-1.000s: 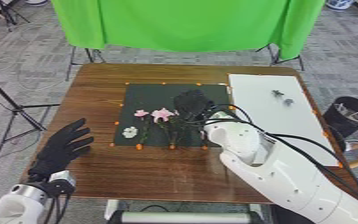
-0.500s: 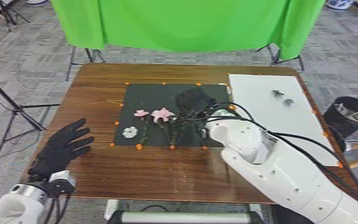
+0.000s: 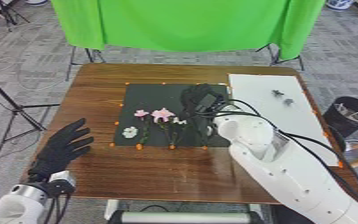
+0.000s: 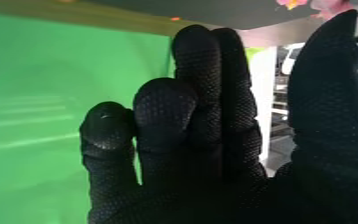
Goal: Arrange flowers
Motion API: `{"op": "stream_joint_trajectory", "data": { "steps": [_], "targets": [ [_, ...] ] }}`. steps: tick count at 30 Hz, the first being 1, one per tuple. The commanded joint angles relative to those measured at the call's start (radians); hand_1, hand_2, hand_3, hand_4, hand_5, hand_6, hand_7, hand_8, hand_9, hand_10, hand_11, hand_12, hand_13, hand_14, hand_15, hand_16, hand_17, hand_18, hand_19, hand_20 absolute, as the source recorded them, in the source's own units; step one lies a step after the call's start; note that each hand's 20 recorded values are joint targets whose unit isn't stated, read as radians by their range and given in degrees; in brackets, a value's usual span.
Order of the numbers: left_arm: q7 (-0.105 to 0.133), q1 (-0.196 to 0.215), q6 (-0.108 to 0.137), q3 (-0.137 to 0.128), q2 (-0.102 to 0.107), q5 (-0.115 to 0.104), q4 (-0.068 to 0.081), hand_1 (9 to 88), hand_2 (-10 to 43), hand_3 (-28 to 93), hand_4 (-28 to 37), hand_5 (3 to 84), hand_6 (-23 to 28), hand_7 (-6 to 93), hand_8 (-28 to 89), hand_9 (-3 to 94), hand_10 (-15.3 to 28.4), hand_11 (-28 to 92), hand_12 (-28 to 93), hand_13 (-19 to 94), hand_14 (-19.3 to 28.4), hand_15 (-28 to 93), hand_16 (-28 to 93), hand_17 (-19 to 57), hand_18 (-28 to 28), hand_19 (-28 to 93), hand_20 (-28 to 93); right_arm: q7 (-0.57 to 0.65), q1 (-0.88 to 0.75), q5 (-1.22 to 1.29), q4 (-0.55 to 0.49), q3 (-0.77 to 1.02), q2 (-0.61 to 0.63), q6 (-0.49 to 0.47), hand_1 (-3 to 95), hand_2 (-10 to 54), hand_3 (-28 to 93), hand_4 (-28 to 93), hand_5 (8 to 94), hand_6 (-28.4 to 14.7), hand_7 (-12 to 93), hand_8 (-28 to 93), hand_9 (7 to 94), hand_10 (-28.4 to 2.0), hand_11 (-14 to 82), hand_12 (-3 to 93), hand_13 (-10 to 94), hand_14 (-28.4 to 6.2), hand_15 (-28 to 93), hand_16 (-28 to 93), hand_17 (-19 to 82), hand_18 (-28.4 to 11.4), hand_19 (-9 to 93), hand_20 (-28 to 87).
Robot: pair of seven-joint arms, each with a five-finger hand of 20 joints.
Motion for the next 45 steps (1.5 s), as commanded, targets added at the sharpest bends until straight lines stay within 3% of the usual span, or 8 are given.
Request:
{"op": "stream_joint_trajectory", "data": {
  "steps": [1,7,9,17,25,31,37,45],
  "targets": [
    [0.008,0.036,0.02,0.001,-0.006,-0.011,-0.002,26.3,1.2,70,-24.1,27.0,3.1,20.8,-11,24.7,12.7,21,15,21,17.0,32,-1,-10.0,23.1,45,7,0.148,0.076,0.073,0.025,0.007,0.146,0.042,25.6,-9.5,86,-28,51.4,-0.1,42,-17,59.3,-10.3,39.8,26.9,61,-7.5,75,31,33,-20.2,93,51],
    [0.02,0.053,0.031,-0.007,-0.005,-0.018,-0.008,26.3,1.2,70,-24.1,27.0,3.1,20.9,-11,24.8,12.7,21,15,21,17.0,32,-1,-10.0,23.0,45,7,0.196,0.071,0.094,0.074,0.036,0.271,0.065,25.0,-9.5,87,-28,45.9,-1.9,41,-17,52.7,-11.4,40.5,25.8,57,-8.8,74,28,30,-20.4,90,51],
    [0.026,0.061,0.036,-0.009,-0.004,-0.021,-0.012,26.2,1.2,70,-24.0,27.0,3.1,20.9,-11,24.8,12.8,21,15,21,16.9,32,-1,-10.0,23.0,45,7,0.229,0.052,0.107,0.07,0.055,0.307,0.059,24.5,-9.5,88,-28,41.2,-3.6,39,-16,46.2,-12.7,39.6,25.6,53,-9.3,74,27,28,-20.8,89,51],
    [0.025,0.056,0.035,-0.008,-0.005,-0.02,-0.01,26.2,1.2,70,-24.1,27.0,3.0,21.0,-11,24.7,12.7,20,15,21,16.9,32,-1,-10.1,23.1,45,7,0.31,-0.05,0.152,0.083,0.195,0.383,-0.015,21.5,-9.5,89,-27,27.7,-7.4,28,-11,32.7,-15.6,20.7,22.6,42,-11.3,67,18,22,-21.2,81,50],
    [0.026,0.074,0.037,-0.018,-0.006,-0.022,-0.013,26.2,1.1,70,-24.1,27.0,3.1,21.0,-11,24.7,12.7,20,15,21,16.9,31,-1,-10.0,23.0,45,7,0.35,-0.124,0.229,0.118,0.263,0.425,0.022,20.1,-9.5,88,-27,24.7,-9.0,21,-8,30.3,-16.6,13.3,22.0,40,-11.8,61,16,20,-21.6,76,48],
    [0.02,0.066,0.029,-0.013,-0.005,-0.018,-0.01,26.1,1.0,70,-24.1,27.0,3.1,20.9,-11,24.7,12.7,20,15,21,17.0,32,-1,-10.0,23.0,45,7,0.37,-0.131,0.238,0.146,0.251,0.419,0.029,21.1,-9.5,89,-28,26.7,-8.7,22,-8,36.2,-17.3,14.8,21.3,44,-10.4,63,17,21,-21.6,77,48],
    [0.011,0.059,0.021,-0.012,-0.011,-0.015,-0.006,26.2,1.1,70,-24.2,27.0,3.1,20.9,-11,24.7,12.7,20,15,21,16.9,32,-1,-10.0,23.0,45,7,0.358,-0.116,0.23,0.171,0.218,0.406,0.045,22.0,-9.5,89,-28,28.7,-8.2,24,-9,38.8,-16.6,16.2,20.6,46,-10.0,65,18,22,-21.6,78,49],
    [-0.002,0.049,0.01,-0.01,-0.012,-0.007,-0.003,26.2,1.1,70,-24.1,26.9,3.1,20.9,-11,24.7,12.6,20,15,21,16.9,32,-1,-10.1,23.0,45,7,0.34,-0.049,0.241,0.215,0.147,0.393,0.065,22.8,-9.5,89,-28,29.6,-6.4,26,-11,40.1,-10.3,16.0,18.3,50,-9.4,65,19,23,-22.0,79,49]
  ]
}}
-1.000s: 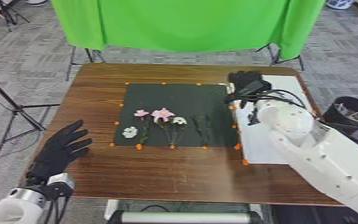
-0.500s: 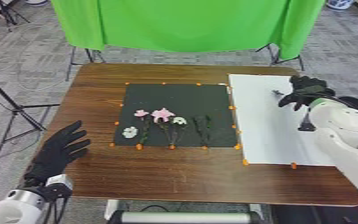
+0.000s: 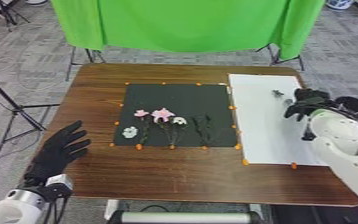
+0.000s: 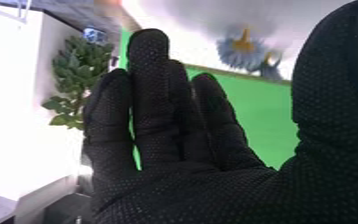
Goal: Arrange flowers
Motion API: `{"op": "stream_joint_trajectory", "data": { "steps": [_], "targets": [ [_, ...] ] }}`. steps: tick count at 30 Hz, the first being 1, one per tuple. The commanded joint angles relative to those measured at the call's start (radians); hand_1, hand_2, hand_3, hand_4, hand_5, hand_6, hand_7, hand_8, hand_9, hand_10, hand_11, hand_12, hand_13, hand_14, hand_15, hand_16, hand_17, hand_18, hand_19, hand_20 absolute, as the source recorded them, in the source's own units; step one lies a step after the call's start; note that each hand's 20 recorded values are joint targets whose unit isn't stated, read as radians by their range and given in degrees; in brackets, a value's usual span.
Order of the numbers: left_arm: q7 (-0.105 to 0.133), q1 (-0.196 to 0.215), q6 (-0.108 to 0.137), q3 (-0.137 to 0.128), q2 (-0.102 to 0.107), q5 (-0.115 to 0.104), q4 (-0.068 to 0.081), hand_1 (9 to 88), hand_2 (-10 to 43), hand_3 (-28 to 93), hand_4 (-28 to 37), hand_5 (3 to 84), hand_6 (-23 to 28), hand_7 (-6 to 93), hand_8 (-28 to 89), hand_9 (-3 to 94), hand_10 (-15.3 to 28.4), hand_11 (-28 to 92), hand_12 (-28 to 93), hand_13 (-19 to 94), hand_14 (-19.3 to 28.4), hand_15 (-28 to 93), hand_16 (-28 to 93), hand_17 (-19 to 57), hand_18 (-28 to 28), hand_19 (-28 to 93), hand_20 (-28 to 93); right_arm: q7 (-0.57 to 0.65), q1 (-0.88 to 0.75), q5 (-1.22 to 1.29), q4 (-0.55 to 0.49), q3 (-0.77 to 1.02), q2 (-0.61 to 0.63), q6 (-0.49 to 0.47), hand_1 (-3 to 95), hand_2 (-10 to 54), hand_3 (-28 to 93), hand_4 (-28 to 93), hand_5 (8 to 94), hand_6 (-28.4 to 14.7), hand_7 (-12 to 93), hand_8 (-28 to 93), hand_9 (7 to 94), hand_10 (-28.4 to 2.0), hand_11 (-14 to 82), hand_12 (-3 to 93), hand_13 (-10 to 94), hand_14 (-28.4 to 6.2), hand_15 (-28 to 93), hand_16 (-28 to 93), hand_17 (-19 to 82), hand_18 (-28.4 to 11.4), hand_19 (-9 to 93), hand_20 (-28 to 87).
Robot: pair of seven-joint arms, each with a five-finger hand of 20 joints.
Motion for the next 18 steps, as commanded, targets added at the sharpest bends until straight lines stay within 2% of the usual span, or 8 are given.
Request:
{"op": "stream_joint_trajectory", "data": {
  "steps": [1,6,9,12,14,15,16,18],
  "targets": [
    [-0.03,0.002,-0.012,0.007,-0.009,0.006,0.014,26.2,1.2,70,-24.1,26.9,3.1,20.9,-11,24.7,12.6,20,15,21,16.9,32,-1,-10.0,23.0,45,7,-0.021,0.07,-0.005,0.042,-0.061,-0.02,0.025,22.9,-9.5,89,-28,29.8,-6.3,27,-11,40.2,-9.8,16.1,18.1,50,-9.4,65,20,23,-22.0,79,49],
    [-0.028,0.0,-0.014,0.009,-0.007,0.005,0.017,26.2,1.2,70,-24.1,26.9,3.1,20.9,-11,24.7,12.6,20,15,21,16.9,32,-1,-10.1,23.0,45,7,-0.031,0.115,0.008,0.077,-0.105,-0.036,0.014,23.3,-9.5,89,-28,31.1,-5.9,28,-12,41.4,-9.0,17.0,17.5,51,-9.3,66,20,23,-21.9,80,49],
    [-0.023,-0.001,-0.012,0.012,-0.004,0.003,0.017,26.1,1.2,70,-24.0,27.0,3.1,20.9,-11,24.7,12.7,20,15,21,16.9,32,-1,-10.1,23.1,45,7,-0.043,0.12,0.006,0.084,-0.118,-0.035,0.032,25.0,-9.5,89,-28,35.4,-4.7,30,-13,47.2,-8.7,19.9,17.4,54,-8.9,67,20,24,-21.4,80,49],
    [-0.029,-0.001,-0.013,0.01,-0.005,0.004,0.017,26.2,1.1,70,-24.1,26.9,3.1,20.9,-11,24.6,12.6,20,15,21,16.9,32,-1,-10.1,23.0,45,7,-0.045,0.129,-0.011,0.096,-0.14,-0.04,0.062,26.0,-9.5,89,-28,38.8,-2.9,32,-15,51.1,-8.8,22.1,17.3,56,-8.5,67,21,24,-21.2,81,49],
    [-0.029,-0.002,-0.012,0.011,-0.006,0.005,0.018,26.2,1.1,70,-24.2,26.9,3.1,20.9,-11,24.6,12.6,20,15,21,16.9,32,-1,-10.1,23.0,45,7,-0.054,0.118,-0.024,0.091,-0.121,-0.044,0.032,30.6,-9.5,89,-28,45.1,-0.3,36,-17,58.9,-8.4,26.5,18.3,61,-7.0,67,23,26,-20.3,83,49],
    [-0.03,-0.003,-0.014,0.011,-0.007,0.005,0.018,26.2,1.2,70,-24.2,27.0,3.1,20.9,-11,24.6,12.6,20,15,21,16.9,32,-1,-10.1,23.1,45,7,-0.049,0.125,-0.014,0.099,-0.137,-0.045,0.071,31.1,-9.5,89,-28,46.2,0.1,36,-18,60.3,-8.4,27.0,18.4,61,-6.8,67,23,27,-20.2,83,49],
    [-0.03,-0.004,-0.014,0.011,-0.006,0.005,0.019,26.2,1.2,70,-24.2,27.0,3.1,20.9,-11,24.6,12.6,20,15,21,16.9,32,-1,-10.1,23.1,45,7,-0.052,0.113,-0.019,0.094,-0.127,-0.042,0.054,33.0,-9.5,89,-28,49.5,1.6,38,-19,64.5,-7.8,27.7,19.4,64,-6.2,67,24,28,-19.8,84,49],
    [-0.031,-0.001,-0.016,0.01,-0.006,0.005,0.018,26.2,1.2,70,-24.2,27.0,3.2,20.9,-11,24.7,12.7,20,15,21,16.9,32,-1,-10.1,23.1,45,7,-0.067,0.111,-0.016,0.1,-0.121,-0.049,0.05,38.5,-9.5,85,-28,53.3,2.6,42,-9,72.6,-5.9,20.9,30.3,67,-5.2,66,26,30,-19.5,86,48]
  ]
}}
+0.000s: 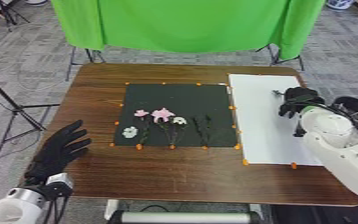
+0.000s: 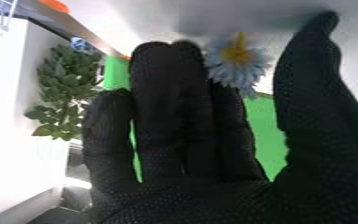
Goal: Arrange flowers
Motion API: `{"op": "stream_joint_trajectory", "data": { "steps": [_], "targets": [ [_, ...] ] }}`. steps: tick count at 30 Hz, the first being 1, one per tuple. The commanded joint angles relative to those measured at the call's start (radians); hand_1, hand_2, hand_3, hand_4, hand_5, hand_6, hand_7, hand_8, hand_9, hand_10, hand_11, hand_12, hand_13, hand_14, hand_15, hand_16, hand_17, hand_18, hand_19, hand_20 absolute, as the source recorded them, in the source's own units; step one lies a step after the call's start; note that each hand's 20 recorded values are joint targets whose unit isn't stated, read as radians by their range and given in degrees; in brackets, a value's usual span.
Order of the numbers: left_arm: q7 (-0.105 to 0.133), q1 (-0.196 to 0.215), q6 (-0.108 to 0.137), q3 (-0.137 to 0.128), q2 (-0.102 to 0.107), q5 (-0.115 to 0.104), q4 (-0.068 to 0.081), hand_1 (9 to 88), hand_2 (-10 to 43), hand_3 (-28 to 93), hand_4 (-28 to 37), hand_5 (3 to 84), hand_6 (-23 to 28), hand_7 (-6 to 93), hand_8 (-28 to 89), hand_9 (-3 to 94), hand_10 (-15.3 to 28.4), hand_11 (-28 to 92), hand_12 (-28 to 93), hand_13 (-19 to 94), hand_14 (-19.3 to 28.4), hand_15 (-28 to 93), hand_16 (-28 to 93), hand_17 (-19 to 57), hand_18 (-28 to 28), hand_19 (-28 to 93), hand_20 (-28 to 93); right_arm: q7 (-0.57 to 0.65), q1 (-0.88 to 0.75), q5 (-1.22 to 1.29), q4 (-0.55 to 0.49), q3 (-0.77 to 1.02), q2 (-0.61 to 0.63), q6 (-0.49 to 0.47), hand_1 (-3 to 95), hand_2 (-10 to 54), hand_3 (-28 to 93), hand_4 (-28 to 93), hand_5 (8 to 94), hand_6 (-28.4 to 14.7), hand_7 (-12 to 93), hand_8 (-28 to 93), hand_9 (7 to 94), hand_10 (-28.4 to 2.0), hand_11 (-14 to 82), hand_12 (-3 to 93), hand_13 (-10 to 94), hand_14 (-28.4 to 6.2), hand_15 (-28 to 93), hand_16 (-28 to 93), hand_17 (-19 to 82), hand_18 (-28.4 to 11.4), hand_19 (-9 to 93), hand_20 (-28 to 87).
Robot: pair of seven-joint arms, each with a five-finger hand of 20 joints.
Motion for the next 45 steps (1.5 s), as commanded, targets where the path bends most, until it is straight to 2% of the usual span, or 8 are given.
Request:
{"op": "stream_joint_trajectory", "data": {
  "steps": [1,6,12,17,25,31,36,45],
  "targets": [
    [-0.023,0.011,-0.009,0.008,-0.007,0.004,0.013,26.2,1.2,70,-24.2,27.0,3.2,20.9,-11,24.7,12.7,20,15,21,16.9,32,-1,-10.1,23.1,45,7,-0.015,-0.009,-0.017,0.002,0.003,-0.016,-0.009,40.8,-9.5,84,-28,54.7,2.9,45,-7,76.1,-5.1,17.0,35.0,69,-4.7,66,27,31,-19.4,87,48],
    [-0.021,0.014,-0.008,0.007,-0.007,0.004,0.012,26.3,1.3,70,-24.2,27.0,3.1,21.0,-11,24.7,12.7,21,15,21,16.9,32,-1,-10.1,23.1,45,7,-0.027,-0.04,-0.028,-0.021,0.027,-0.011,-0.022,48.2,-9.5,83,-28,68.7,3.9,51,0,89.0,-4.0,15.3,45.3,78,-2.9,63,31,38,-18.9,91,46],
    [-0.014,0.016,0.002,0.007,-0.003,0.0,0.008,26.3,1.3,70,-24.1,27.0,3.2,20.9,-11,24.7,12.7,21,15,21,17.0,32,-1,-10.1,23.1,45,7,-0.048,-0.042,-0.052,-0.052,0.046,-0.026,0.024,47.8,-9.5,85,-28,70.8,3.9,50,-1,90.5,-3.7,15.2,46.1,79,-3.0,64,30,39,-19.3,92,46],
    [-0.019,0.012,0.005,0.008,-0.006,0.001,0.006,26.2,1.3,70,-24.1,27.0,3.2,21.0,-11,24.7,12.7,20,15,21,17.0,32,-1,-10.1,23.1,45,7,-0.075,-0.048,-0.097,-0.151,0.073,-0.05,0.059,47.4,-9.5,86,-28,71.6,3.8,50,-1,91.1,-3.4,15.4,46.9,79,-2.9,65,30,39,-19.3,92,46],
    [-0.011,0.023,0.001,0.006,-0.01,0.002,0.001,26.2,1.3,70,-24.1,27.0,3.1,21.0,-11,24.6,12.8,20,15,21,17.0,32,-1,-10.1,23.1,45,7,-0.157,-0.001,-0.106,-0.248,0.051,-0.153,0.042,46.4,-9.5,87,-27,71.8,3.8,50,0,91.3,-3.4,15.1,47.7,80,-2.9,65,31,39,-19.6,93,46],
    [-0.015,0.016,0.002,0.009,-0.012,0.004,0.0,26.2,1.3,70,-24.2,27.0,3.1,21.0,-11,24.7,12.7,20,15,21,16.9,32,-1,-10.0,23.1,45,7,-0.226,0.021,-0.129,-0.252,0.014,-0.249,-0.002,44.2,-9.5,87,-22,72.1,3.6,50,2,91.6,-4.0,15.6,48.0,79,-3.1,66,31,39,-19.8,93,46],
    [-0.008,0.014,0.02,0.018,-0.009,0.0,-0.002,26.2,1.3,70,-24.2,27.0,3.1,20.9,-11,24.7,12.6,20,15,21,16.9,32,-1,-10.1,23.0,45,7,-0.246,0.037,-0.143,-0.234,-0.035,-0.292,-0.031,43.8,-9.5,87,-21,72.0,3.3,50,2,91.4,-4.2,16.0,48.5,79,-3.3,66,31,39,-19.8,93,47],
    [-0.022,0.003,0.007,0.021,-0.016,0.006,0.004,26.2,1.2,70,-24.1,27.1,3.1,20.9,-11,24.7,12.7,20,15,21,16.9,32,-1,-10.1,23.0,45,7,-0.27,0.067,-0.177,-0.169,-0.092,-0.347,-0.065,44.5,-9.5,86,-22,70.4,3.6,52,2,89.8,-3.9,17.4,49.5,78,-3.3,68,32,38,-19.5,93,47]
  ]
}}
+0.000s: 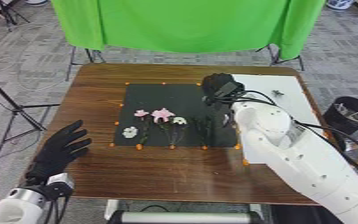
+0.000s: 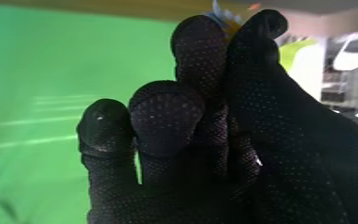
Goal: Arrange flowers
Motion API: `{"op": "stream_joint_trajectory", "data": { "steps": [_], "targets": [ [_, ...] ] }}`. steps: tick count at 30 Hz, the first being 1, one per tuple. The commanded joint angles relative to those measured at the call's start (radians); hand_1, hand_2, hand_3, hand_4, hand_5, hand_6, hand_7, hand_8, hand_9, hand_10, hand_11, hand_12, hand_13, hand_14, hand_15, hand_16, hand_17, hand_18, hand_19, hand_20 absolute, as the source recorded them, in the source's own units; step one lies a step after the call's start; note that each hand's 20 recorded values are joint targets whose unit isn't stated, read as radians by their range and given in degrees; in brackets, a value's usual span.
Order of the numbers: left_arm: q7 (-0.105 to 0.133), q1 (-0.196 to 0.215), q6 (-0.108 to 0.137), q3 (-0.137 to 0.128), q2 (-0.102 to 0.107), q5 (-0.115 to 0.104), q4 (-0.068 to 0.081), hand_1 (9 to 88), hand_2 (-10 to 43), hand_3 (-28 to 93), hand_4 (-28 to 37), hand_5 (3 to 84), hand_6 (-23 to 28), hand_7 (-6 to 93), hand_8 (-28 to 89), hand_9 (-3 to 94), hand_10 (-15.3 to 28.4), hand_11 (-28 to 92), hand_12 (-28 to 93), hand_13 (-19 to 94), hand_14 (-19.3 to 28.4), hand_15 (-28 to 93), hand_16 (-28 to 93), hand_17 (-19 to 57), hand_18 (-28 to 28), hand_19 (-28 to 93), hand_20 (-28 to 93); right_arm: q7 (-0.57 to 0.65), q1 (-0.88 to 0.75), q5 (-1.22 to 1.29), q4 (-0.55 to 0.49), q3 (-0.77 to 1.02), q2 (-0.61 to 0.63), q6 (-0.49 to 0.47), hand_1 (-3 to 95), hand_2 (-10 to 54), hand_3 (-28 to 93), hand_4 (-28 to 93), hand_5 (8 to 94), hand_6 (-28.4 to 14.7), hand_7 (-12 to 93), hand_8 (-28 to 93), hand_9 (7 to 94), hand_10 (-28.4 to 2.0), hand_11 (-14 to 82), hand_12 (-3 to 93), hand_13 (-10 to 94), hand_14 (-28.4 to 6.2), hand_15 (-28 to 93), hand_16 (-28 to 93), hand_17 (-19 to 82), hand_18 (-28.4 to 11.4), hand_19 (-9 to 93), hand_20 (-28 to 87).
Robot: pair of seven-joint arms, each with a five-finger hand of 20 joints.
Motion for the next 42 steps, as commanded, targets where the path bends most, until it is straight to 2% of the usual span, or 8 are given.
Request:
{"op": "stream_joint_trajectory", "data": {
  "steps": [1,11,15,24,33,37,38,42],
  "targets": [
    [-0.028,0.005,-0.002,0.013,-0.014,0.006,0.007,26.2,1.2,70,-24.2,27.1,3.1,20.9,-11,24.7,12.7,20,15,21,16.9,32,-1,-10.1,23.0,45,7,-0.016,0.011,-0.042,0.033,-0.041,-0.037,-0.016,44.6,-9.5,86,-22,70.4,3.6,52,2,89.7,-3.9,17.5,49.5,78,-3.3,68,32,38,-19.5,93,47],
    [-0.032,0.003,-0.013,0.013,-0.009,0.008,0.01,26.2,1.2,70,-24.2,27.1,3.1,20.9,-11,24.7,12.7,21,15,21,17.0,32,-1,-10.0,23.1,45,7,-0.021,-0.002,-0.053,0.033,-0.04,-0.044,-0.033,42.1,-9.5,85,-25,66.6,3.7,52,2,87.2,-3.5,17.4,48.9,76,-3.2,68,32,37,-19.4,93,47],
    [-0.043,-0.006,-0.021,0.014,-0.011,0.013,0.014,26.2,1.3,70,-24.2,27.0,3.1,21.0,-11,24.6,12.7,21,15,21,17.0,32,-1,-10.1,23.0,45,7,-0.015,-0.007,-0.048,0.033,-0.044,-0.043,-0.041,41.0,-9.5,85,-26,65.1,3.6,52,2,85.7,-3.7,16.9,48.3,75,-3.4,69,32,37,-19.3,92,47],
    [-0.047,-0.007,-0.026,0.013,-0.013,0.015,0.017,26.2,1.3,70,-24.1,27.1,3.1,20.9,-11,24.7,12.7,21,15,21,17.0,32,-1,-10.1,23.1,45,7,-0.008,-0.009,-0.069,0.04,-0.038,-0.044,-0.059,39.3,-9.5,85,-27,59.0,2.6,53,2,79.2,-5.2,18.7,48.3,71,-3.9,71,32,35,-19.3,92,48],
    [-0.04,-0.002,-0.027,0.012,-0.009,0.012,0.017,26.2,1.2,70,-24.0,27.1,3.1,21.0,-11,24.6,12.7,21,15,21,16.9,32,-1,-10.0,23.0,45,7,-0.008,-0.01,-0.085,0.043,-0.027,-0.038,-0.081,36.1,-9.5,86,-28,56.0,1.8,51,2,71.6,-6.5,29.4,40.3,68,-4.5,73,32,34,-19.0,91,49],
    [-0.048,-0.003,-0.026,0.009,-0.012,0.015,0.015,26.2,1.2,70,-24.1,27.0,3.1,21.0,-11,24.6,12.7,21,15,21,17.0,32,-1,-10.0,23.0,45,7,-0.012,-0.014,-0.087,0.042,-0.016,-0.038,-0.092,33.6,-9.5,86,-28,55.2,1.7,49,1,67.9,-7.3,35.4,35.2,66,-5.1,73,32,33,-19.3,90,50],
    [-0.042,-0.003,-0.025,0.012,-0.009,0.013,0.017,26.1,1.2,70,-24.0,27.0,3.1,21.0,-11,24.6,12.7,20,15,21,17.0,32,-1,-10.0,23.0,45,7,-0.012,-0.011,-0.082,0.044,-0.018,-0.037,-0.095,33.0,-9.5,86,-28,55.1,1.6,48,0,66.8,-7.8,36.5,34.5,66,-5.2,73,31,33,-19.4,90,50],
    [-0.045,-0.005,-0.025,0.012,-0.011,0.014,0.016,26.2,1.3,70,-24.1,27.1,3.1,21.0,-11,24.6,12.7,21,15,21,16.9,32,-1,-10.0,23.0,45,7,-0.005,-0.012,-0.082,0.034,-0.02,-0.039,-0.106,30.4,-9.5,88,-28,54.5,1.3,48,-14,64.4,-9.0,41.1,28.0,65,-5.4,74,31,33,-19.5,90,51]
  ]
}}
